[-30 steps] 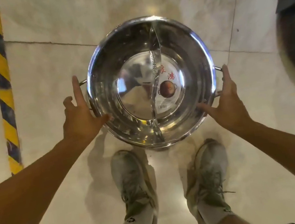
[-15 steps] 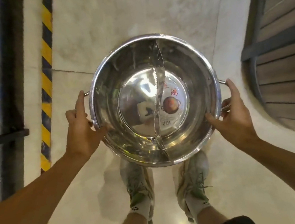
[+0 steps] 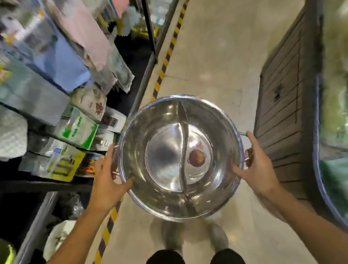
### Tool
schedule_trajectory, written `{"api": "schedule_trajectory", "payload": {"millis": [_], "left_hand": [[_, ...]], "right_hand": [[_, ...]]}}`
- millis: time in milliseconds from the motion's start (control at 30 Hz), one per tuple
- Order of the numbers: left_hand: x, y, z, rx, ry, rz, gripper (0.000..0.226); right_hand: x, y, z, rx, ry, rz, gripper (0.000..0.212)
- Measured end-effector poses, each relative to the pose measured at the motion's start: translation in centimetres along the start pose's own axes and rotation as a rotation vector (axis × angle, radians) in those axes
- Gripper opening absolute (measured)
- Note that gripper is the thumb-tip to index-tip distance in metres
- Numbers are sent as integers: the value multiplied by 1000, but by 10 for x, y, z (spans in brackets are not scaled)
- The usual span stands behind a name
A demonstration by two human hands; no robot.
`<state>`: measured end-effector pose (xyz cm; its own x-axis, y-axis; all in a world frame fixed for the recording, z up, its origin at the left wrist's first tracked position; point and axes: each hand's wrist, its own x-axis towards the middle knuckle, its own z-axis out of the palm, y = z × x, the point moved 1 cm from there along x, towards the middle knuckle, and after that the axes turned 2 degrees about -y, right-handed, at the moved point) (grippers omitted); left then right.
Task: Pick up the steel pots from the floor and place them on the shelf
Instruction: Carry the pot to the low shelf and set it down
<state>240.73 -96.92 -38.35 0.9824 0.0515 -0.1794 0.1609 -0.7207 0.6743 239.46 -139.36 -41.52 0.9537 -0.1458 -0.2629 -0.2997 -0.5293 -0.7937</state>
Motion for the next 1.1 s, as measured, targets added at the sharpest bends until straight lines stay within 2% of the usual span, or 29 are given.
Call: {"api": "schedule_trajectory", "payload": {"millis": [133,333,633,833,1100], "left_hand": [[-71,20,-30,-44,81,-94,116],[-194,25,-41,-106,281,-256,114],[-409,-5,-66,-204,630,-543,113],[-593,-42,-77,-245,883,-720,113],[-851,-81,-50,-263,1192,-971,115]], "right_hand": [[-21,-39,-22,-50,-93,-143,111],[-39,-76,-23,-179,-271,-359,115],[-126,-162,68,-263,-603,-661,113],[-259,-224,165,-316,-816,-848,117],[-503,-257,286,-426,-1104,-1095,124]]}}
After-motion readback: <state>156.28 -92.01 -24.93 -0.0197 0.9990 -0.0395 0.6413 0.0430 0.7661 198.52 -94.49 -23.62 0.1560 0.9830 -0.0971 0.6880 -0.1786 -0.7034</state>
